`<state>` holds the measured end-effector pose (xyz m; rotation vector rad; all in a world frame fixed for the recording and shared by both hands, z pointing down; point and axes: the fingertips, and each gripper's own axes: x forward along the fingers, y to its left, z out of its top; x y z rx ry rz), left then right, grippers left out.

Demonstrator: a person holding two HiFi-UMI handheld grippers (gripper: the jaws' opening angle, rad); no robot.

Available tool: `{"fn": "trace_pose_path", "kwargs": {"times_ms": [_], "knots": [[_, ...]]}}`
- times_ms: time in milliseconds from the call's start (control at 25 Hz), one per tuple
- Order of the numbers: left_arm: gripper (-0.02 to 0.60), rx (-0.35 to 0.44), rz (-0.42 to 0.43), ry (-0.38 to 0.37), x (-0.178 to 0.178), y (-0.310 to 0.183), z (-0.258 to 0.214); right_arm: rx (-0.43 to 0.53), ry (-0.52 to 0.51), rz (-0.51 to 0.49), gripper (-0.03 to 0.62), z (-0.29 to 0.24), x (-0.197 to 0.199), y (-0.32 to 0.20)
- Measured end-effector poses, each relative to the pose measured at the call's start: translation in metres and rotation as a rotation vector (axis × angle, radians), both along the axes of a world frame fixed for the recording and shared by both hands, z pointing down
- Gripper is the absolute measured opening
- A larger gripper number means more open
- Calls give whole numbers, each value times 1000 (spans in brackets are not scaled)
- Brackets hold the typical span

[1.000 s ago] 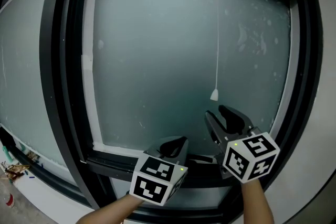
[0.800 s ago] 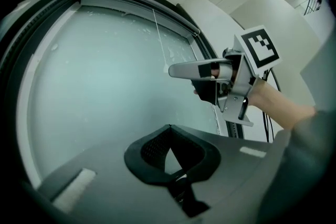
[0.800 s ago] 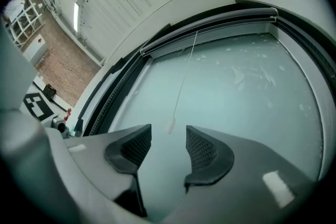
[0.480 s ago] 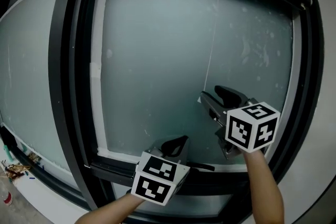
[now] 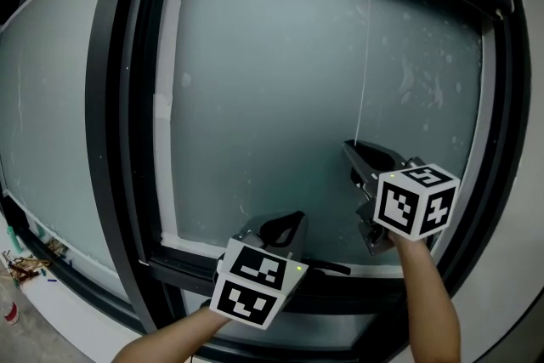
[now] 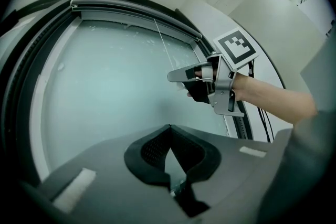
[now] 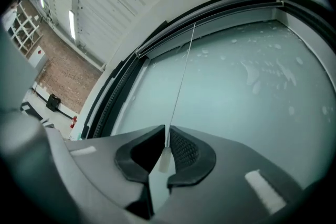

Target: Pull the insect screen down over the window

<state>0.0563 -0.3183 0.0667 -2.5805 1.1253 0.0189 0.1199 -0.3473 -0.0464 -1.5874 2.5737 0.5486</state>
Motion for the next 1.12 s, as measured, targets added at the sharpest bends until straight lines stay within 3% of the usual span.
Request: {"fn": "trace_pose_path", "kwargs": {"times_ms": [240, 600, 800, 960, 1120], "knots": [[17, 73, -37, -16, -9, -2, -24, -11, -63, -77, 28, 1, -4, 6], [20, 323, -150, -90, -34, 5, -124, -22, -41, -83, 28, 1, -22, 14], [20, 444, -160, -99, -39, 15, -174, -41, -49, -101, 28, 11, -21, 11], [20, 546, -214, -176, -40, 18, -192, -55, -37, -97, 28, 25, -19, 11], [54, 591, -235, -258, -37, 12, -206, -80, -32, -100, 28, 43, -19, 9]]}}
